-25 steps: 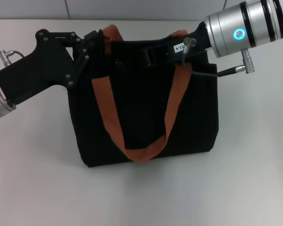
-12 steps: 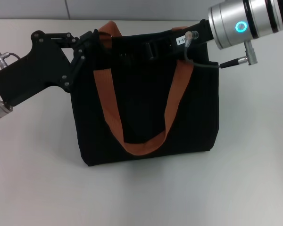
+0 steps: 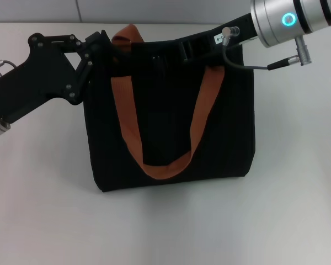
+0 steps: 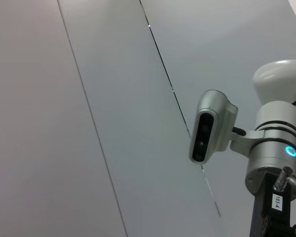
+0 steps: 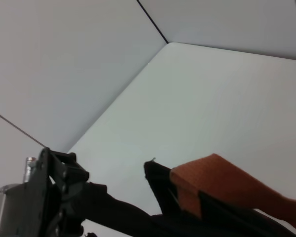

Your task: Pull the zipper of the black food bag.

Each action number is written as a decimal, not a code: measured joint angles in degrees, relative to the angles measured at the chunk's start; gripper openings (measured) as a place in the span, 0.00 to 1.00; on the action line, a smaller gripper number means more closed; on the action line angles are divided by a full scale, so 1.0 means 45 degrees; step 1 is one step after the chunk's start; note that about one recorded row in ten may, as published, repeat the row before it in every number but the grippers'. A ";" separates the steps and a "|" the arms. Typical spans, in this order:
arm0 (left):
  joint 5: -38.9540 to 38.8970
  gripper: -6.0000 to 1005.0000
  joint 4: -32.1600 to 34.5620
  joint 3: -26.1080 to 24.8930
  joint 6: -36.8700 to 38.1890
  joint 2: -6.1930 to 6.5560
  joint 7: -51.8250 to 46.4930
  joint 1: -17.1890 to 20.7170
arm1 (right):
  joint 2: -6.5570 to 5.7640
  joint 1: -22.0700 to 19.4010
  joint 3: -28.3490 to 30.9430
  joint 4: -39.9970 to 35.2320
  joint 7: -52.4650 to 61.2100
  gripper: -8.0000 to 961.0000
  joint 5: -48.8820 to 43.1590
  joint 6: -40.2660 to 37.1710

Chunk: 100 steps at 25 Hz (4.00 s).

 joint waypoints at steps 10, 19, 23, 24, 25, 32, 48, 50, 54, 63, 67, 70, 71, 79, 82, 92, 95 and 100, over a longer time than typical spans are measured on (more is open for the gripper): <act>-0.0198 0.06 0.0003 -0.0082 -0.0016 0.0028 0.0000 0.0116 | -0.0003 -0.0385 0.0021 -0.0906 0.0671 0.01 -0.0701 -0.0255; -0.0220 0.07 0.0004 -0.0125 -0.0037 0.0026 0.0000 0.0104 | -0.0002 -0.1146 0.0144 -0.2035 0.1030 0.01 -0.1058 -0.0629; -0.0221 0.07 0.0003 -0.0124 -0.0056 0.0026 0.0000 0.0093 | -0.0002 -0.1595 0.0222 -0.2575 0.1102 0.01 -0.1127 -0.0690; -0.0222 0.07 0.0003 -0.0126 -0.0057 0.0026 0.0000 0.0092 | -0.0002 -0.1692 0.0254 -0.2696 0.1123 0.01 -0.1131 -0.0707; -0.0221 0.07 0.0003 -0.0129 -0.0058 0.0028 0.0000 0.0087 | -0.0002 -0.1772 0.0306 -0.2799 0.1135 0.01 -0.1133 -0.0745; -0.0223 0.07 0.0002 -0.0207 -0.0076 0.0037 0.0000 0.0068 | 0.0003 -0.2237 0.1036 -0.3446 0.1151 0.01 -0.1429 -0.1204; -0.0228 0.07 0.0003 -0.0302 -0.0133 0.0068 0.0000 0.0025 | -0.0005 -0.2744 0.1844 -0.4086 0.1071 0.01 -0.1467 -0.1586; -0.0228 0.07 0.0003 -0.0302 -0.0136 0.0067 0.0000 0.0012 | -0.0004 -0.2743 0.1848 -0.4086 0.1015 0.01 -0.1434 -0.1596; -0.0228 0.07 0.0003 -0.0296 -0.0137 0.0053 0.0000 0.0004 | -0.0001 -0.2740 0.1911 -0.4078 0.0852 0.03 -0.1256 -0.1619; -0.0229 0.08 0.0003 -0.0294 -0.0111 0.0026 -0.0004 0.0056 | -0.0158 -0.3457 0.3382 -0.2997 -0.1100 0.08 0.1634 -0.1856; -0.0229 0.08 0.0003 -0.0288 -0.0123 0.0026 -0.0136 0.0086 | -0.0211 -0.4078 0.3688 -0.2390 -0.2667 0.15 0.3320 -0.2104; -0.0229 0.08 -0.0014 -0.0289 -0.0283 0.0027 -0.0627 0.0090 | -0.0360 -0.4293 0.3795 -0.1371 -0.4069 0.24 0.4637 -0.2827; -0.0228 0.08 -0.0017 -0.0290 -0.0337 0.0032 -0.0845 0.0091 | -0.0409 -0.4327 0.3800 -0.0892 -0.4593 0.27 0.5110 -0.3210; -0.0143 0.13 0.0029 -0.0231 -0.0373 0.0276 -0.3080 0.0400 | -0.0596 -0.4521 0.3773 0.1230 -0.8756 0.74 0.5887 -0.5372; -0.0116 0.20 0.0171 -0.0204 -0.0257 0.0436 -0.4217 0.0608 | -0.0529 -0.4808 0.3677 0.1365 -1.0056 0.81 0.5781 -0.5603; 0.2764 0.59 0.2305 0.0343 0.0357 0.2153 -1.0715 0.0495 | -0.0505 -0.4855 0.3643 0.2418 -1.2247 0.85 0.4636 -0.5532; 0.3286 0.70 0.2715 0.0289 0.1172 0.2539 -1.1636 0.0422 | -0.0402 -0.4837 0.3643 0.2435 -1.2558 0.85 0.4267 -0.5520; 0.3109 0.81 0.2657 -0.0140 0.2749 0.2583 -1.1662 0.0374 | -0.0136 -0.4842 0.3643 0.2445 -1.3547 0.85 0.3832 -0.5617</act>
